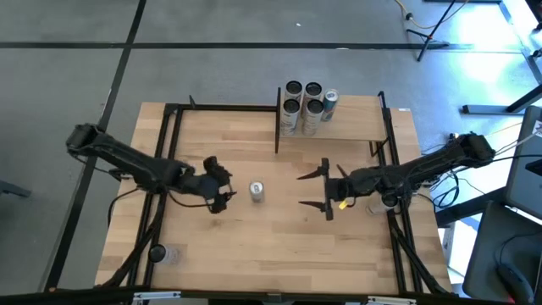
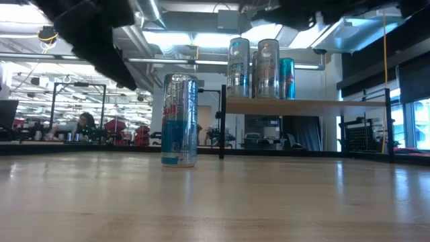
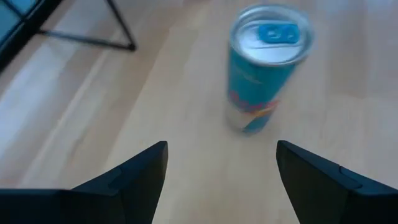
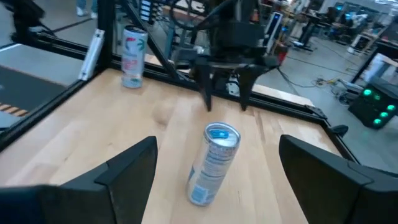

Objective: Place canned beverage on shelf
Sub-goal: Put the blue soda can aligned with the other blue soda can on the shelf

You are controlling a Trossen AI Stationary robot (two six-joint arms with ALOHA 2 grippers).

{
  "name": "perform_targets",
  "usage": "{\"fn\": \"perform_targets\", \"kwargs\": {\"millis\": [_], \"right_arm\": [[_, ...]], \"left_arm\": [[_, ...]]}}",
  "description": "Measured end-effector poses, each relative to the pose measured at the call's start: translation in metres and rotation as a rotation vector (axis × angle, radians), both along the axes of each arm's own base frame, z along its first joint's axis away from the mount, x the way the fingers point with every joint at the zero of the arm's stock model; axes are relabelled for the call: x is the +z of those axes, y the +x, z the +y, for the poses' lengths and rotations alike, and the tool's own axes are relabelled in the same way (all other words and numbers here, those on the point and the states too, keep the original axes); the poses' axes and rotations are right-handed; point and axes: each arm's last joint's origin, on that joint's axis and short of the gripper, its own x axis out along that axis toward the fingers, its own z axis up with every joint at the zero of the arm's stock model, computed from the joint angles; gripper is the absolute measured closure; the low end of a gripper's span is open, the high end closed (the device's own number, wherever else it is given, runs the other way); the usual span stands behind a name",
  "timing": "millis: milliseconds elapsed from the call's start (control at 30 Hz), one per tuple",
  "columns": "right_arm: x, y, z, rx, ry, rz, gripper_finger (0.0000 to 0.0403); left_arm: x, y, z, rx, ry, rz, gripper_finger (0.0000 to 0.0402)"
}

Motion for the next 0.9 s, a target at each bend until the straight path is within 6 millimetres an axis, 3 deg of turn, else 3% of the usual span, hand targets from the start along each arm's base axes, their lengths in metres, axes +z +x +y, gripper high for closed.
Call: {"fn": "perform_targets", "kwargs": {"millis": [333,700,900], "right_arm": [[-0.012,0.063,0.013,-0.060,-0.026,0.091,0.0081],[-0.024,0.141,-0.021,-0.184,0.120,0.286,0.0082],[-0.034,0.158,-0.033,-0.182,0.189,0.314,0.0082]], "left_arm": [[-0.067,-0.023,-0.003,-0.077,-0.049,-0.337,0.0117],[-0.070,-0.025,-0.002,-0.077,-0.058,-0.367,0.0117],[-0.070,-0.025,-0.003,-0.082,-0.059,-0.361,0.0117]]}}
